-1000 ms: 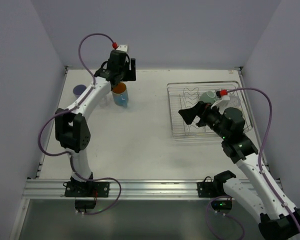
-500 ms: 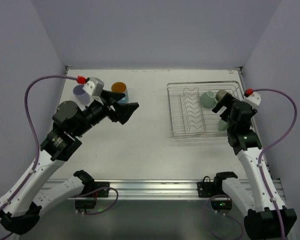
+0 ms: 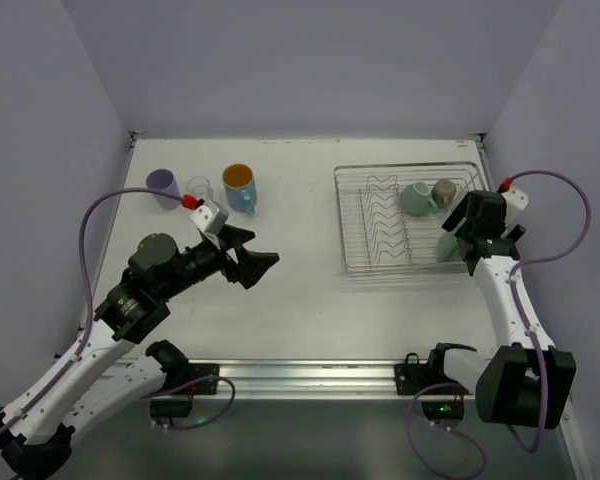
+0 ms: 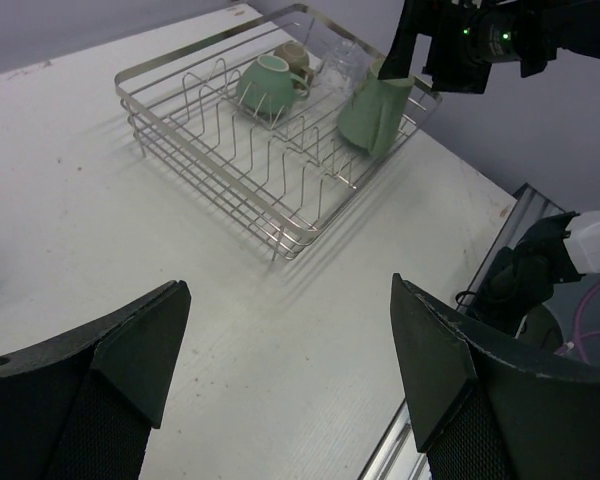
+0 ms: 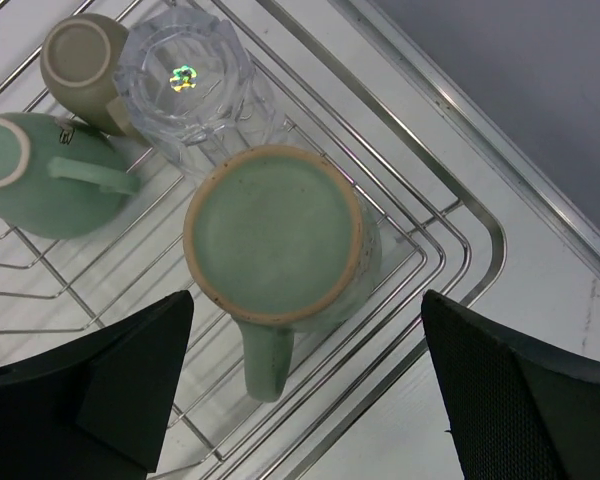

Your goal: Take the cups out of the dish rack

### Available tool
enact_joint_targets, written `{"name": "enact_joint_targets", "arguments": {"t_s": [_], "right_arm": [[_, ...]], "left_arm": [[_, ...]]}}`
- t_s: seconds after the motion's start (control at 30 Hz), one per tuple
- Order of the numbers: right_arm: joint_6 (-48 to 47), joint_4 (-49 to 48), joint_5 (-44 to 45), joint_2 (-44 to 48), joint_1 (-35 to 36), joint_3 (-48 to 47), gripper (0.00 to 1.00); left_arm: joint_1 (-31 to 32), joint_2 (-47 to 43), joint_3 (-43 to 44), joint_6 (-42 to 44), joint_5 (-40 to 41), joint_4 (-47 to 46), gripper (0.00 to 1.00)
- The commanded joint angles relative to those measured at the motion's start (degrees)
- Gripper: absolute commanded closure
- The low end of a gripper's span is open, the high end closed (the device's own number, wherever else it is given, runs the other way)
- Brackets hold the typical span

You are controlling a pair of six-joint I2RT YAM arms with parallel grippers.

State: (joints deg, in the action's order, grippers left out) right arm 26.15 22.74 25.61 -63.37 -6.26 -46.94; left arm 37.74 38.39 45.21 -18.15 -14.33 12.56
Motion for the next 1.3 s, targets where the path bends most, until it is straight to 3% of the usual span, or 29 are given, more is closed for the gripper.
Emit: {"name": "enact_joint_targets", "arguments": {"t_s": [0.0,0.27,0.77,0.87,0.9,0.97,1.0,1.27], "right_arm": [[-1.62,0.02,-0.03,-2.01,-1.03,-5.09,0.01],[-3.04,0.02,-4.86,-9.91,-1.82,-9.05,0.01],[-2.86,-0.07,-2.75,-15.9,-2.0,-10.54,0.02],[-3.21,0.02,-1.7,-16.25,-1.91,-10.72,0.16],[-3.21,0.02,-1.53,-16.17,-2.0,-10.72,0.3],[-2.95,-0.33,-1.7,-14.86,-1.91,-10.28,0.42],[-2.77,-0.77,-1.79,-14.07,-1.91,-10.02,0.55],[-1.02,-0.33,-5.64,-3.17,-1.21,-7.91,0.73]], "left_arm": [[1.72,-2.09,0.49,2.59,0.97,-0.61,0.12],[2.78,-2.18,0.4,2.77,1.14,-0.25,0.12],[2.78,-1.04,0.32,3.04,2.11,-0.08,0.12],[2.87,-1.13,0.32,3.12,2.72,0.1,0.12],[2.78,-1.21,0.4,3.21,2.9,0.27,0.12],[2.78,-1.3,0.32,3.12,3.08,0.19,0.12],[2.78,-1.3,0.4,3.12,3.08,0.19,0.12],[2.78,-0.69,0.23,3.03,2.81,0.01,0.13]]}}
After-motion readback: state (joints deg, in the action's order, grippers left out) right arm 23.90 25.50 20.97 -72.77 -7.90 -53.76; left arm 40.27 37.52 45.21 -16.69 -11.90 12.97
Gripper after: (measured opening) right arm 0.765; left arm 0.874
